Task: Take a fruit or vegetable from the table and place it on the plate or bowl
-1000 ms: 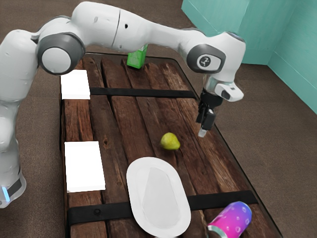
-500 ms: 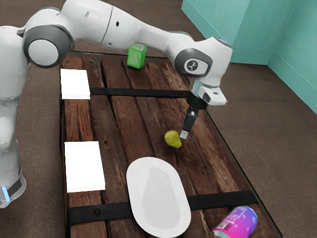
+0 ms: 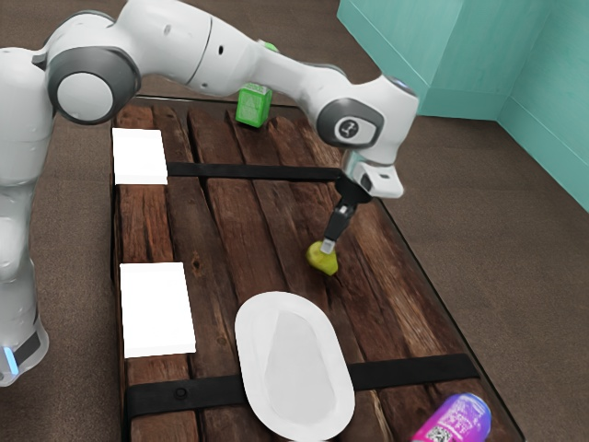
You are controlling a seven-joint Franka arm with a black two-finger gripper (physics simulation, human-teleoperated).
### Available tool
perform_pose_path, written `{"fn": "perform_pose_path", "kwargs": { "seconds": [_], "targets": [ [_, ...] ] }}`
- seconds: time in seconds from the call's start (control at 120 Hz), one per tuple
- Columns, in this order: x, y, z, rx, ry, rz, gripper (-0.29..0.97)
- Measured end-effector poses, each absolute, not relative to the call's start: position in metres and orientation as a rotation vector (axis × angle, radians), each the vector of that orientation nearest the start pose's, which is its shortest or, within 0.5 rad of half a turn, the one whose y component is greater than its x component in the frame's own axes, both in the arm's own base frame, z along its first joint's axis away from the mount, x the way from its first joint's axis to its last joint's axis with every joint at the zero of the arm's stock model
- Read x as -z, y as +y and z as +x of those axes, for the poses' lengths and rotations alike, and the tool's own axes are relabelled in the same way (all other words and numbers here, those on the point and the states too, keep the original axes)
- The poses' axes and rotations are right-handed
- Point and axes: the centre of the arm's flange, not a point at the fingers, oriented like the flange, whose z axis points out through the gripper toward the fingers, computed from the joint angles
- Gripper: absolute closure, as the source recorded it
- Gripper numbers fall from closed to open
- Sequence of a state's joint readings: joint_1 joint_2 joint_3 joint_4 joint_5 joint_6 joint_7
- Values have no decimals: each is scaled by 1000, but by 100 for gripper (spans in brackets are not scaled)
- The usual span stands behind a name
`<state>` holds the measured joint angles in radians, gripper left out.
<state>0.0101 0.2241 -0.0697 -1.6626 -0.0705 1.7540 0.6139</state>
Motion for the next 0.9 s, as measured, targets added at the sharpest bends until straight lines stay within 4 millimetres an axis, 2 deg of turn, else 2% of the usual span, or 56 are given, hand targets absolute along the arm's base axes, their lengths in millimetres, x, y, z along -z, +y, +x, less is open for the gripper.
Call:
{"fn": "perform_pose_path", "kwargs": {
  "seconds": [0.108, 0.308, 0.567, 0.9],
  "targets": [
    [-456, -32, 613, -174, 1088, -3062, 0],
    [-450, -31, 614, -159, 1172, -3031, 0],
    [-449, -43, 613, -136, 1272, -2994, 0],
    [-422, -48, 606, -170, 1337, -2994, 0]
  ]
}}
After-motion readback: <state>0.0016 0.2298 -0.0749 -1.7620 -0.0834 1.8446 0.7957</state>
